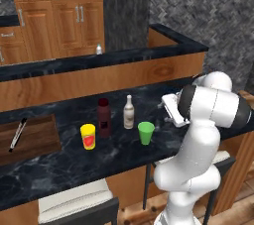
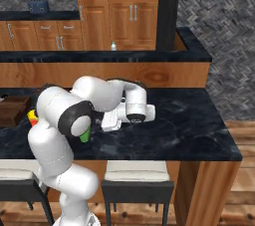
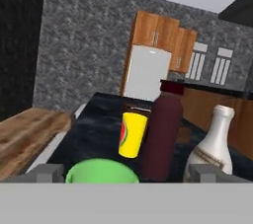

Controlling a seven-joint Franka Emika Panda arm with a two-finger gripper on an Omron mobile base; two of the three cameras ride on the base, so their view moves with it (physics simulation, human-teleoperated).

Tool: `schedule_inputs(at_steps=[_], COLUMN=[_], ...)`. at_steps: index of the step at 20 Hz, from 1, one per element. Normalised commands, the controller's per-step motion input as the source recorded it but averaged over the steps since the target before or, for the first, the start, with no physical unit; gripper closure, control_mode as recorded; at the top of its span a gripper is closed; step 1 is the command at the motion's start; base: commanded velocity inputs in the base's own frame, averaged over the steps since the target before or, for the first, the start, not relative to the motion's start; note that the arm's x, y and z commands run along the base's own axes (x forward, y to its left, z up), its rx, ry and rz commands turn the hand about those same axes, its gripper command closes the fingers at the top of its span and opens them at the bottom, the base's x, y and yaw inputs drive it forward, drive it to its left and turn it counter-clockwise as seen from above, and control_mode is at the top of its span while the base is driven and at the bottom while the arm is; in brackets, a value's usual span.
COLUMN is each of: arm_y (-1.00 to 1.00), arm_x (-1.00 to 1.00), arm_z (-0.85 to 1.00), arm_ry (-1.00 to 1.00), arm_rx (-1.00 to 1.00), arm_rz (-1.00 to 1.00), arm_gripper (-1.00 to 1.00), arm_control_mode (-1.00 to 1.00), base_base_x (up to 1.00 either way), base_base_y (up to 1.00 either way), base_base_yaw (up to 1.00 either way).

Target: Place the drinks on the dining counter in a tight cluster.

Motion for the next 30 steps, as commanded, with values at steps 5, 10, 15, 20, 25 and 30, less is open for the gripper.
schedule_inputs(at_steps=[5,10,15,20,25,30], arm_y=[-0.21,-0.23,-0.07,0.06,0.03,0.01], arm_x=[-0.50,-0.52,-0.60,-0.69,-0.57,-0.52], arm_z=[0.26,0.32,0.29,0.13,0.17,0.14], arm_ry=[0.08,0.13,0.10,0.00,0.00,0.00], arm_rx=[0.00,0.00,0.00,-0.03,-0.02,-0.07], arm_rz=[-0.19,-0.14,-0.02,-0.06,-0.15,-0.19], arm_gripper=[-1.00,-1.00,-1.00,-1.00,-1.00,-1.00], arm_control_mode=[-1.00,-1.00,-1.00,-1.00,-1.00,-1.00], base_base_x=[0.00,0.00,0.00,0.00,0.00,0.00], base_base_y=[0.00,0.00,0.00,0.00,0.00,0.00], base_base_yaw=[0.00,0.00,0.00,0.00,0.00,0.00])
